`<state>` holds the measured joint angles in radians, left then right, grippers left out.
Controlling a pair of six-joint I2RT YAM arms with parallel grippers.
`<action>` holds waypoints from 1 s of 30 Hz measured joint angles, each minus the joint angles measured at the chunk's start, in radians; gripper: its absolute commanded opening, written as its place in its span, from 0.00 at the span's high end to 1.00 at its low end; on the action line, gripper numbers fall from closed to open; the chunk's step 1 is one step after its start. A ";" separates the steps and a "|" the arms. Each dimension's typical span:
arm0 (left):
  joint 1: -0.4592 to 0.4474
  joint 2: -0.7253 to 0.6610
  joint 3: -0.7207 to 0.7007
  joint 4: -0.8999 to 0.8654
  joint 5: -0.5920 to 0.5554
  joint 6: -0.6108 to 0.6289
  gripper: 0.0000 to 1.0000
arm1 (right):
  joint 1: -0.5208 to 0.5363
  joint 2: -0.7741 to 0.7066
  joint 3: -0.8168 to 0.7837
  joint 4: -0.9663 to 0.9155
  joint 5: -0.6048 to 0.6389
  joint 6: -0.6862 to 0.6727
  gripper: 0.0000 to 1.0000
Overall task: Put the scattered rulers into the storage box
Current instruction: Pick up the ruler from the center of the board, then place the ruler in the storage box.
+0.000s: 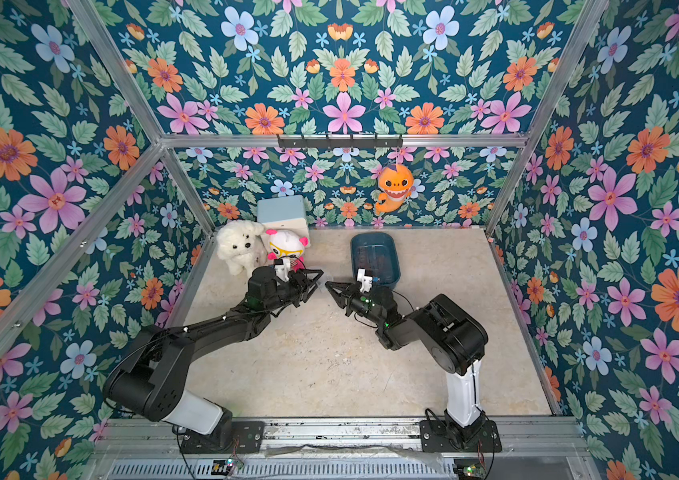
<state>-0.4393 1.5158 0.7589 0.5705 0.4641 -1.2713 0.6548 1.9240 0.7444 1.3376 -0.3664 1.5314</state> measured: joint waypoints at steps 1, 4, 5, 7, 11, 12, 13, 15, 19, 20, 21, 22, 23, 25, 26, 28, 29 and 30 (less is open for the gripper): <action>0.001 -0.011 0.027 -0.042 -0.011 0.041 0.40 | -0.025 -0.013 -0.003 -0.024 -0.003 -0.021 1.00; 0.003 -0.024 0.099 -0.154 -0.055 0.162 0.40 | -0.108 -0.050 -0.001 -0.115 -0.025 -0.095 1.00; 0.003 -0.021 0.115 -0.185 -0.062 0.190 0.40 | -0.134 -0.060 0.004 -0.146 -0.029 -0.119 1.00; 0.007 0.000 0.152 -0.253 -0.087 0.254 0.40 | -0.190 -0.079 0.030 -0.237 -0.040 -0.181 1.00; 0.016 0.063 0.219 -0.344 -0.103 0.335 0.40 | -0.261 -0.092 0.129 -0.431 -0.038 -0.320 1.00; 0.020 0.080 0.236 -0.362 -0.103 0.350 0.40 | -0.268 -0.092 0.159 -0.482 -0.031 -0.357 1.00; 0.023 0.093 0.251 -0.374 -0.106 0.362 0.40 | -0.273 -0.091 0.193 -0.537 -0.019 -0.398 1.00; 0.028 0.117 0.277 -0.395 -0.117 0.385 0.40 | -0.278 -0.077 0.258 -0.629 0.003 -0.469 1.00; 0.043 0.161 0.317 -0.414 -0.120 0.415 0.40 | -0.286 0.008 0.387 -0.753 0.030 -0.569 1.00; 0.047 0.169 0.322 -0.414 -0.118 0.417 0.41 | -0.288 0.032 0.409 -0.776 0.032 -0.585 1.00; 0.051 0.177 0.326 -0.415 -0.116 0.422 0.41 | -0.291 0.058 0.433 -0.801 0.035 -0.596 1.00; 0.055 0.183 0.327 -0.415 -0.113 0.425 0.41 | -0.291 0.084 0.455 -0.824 0.035 -0.608 1.00; 0.060 0.187 0.327 -0.415 -0.110 0.428 0.41 | -0.293 0.104 0.472 -0.842 0.036 -0.615 1.00; 0.066 0.192 0.326 -0.417 -0.103 0.432 0.41 | -0.294 0.140 0.505 -0.868 0.047 -0.629 1.00; 0.067 0.193 0.325 -0.417 -0.099 0.433 0.41 | -0.294 0.154 0.517 -0.876 0.047 -0.633 1.00; 0.073 0.194 0.321 -0.417 -0.097 0.433 0.41 | -0.293 0.182 0.541 -0.885 0.048 -0.643 1.00; 0.075 0.195 0.319 -0.417 -0.096 0.435 0.41 | -0.291 0.193 0.550 -0.891 0.051 -0.646 1.00; 0.078 0.196 0.316 -0.417 -0.093 0.436 0.41 | -0.291 0.204 0.558 -0.894 0.053 -0.650 1.00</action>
<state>-0.3611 1.7119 1.0752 0.1532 0.3710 -0.8356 0.3641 2.1277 1.3025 0.4438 -0.3138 0.8810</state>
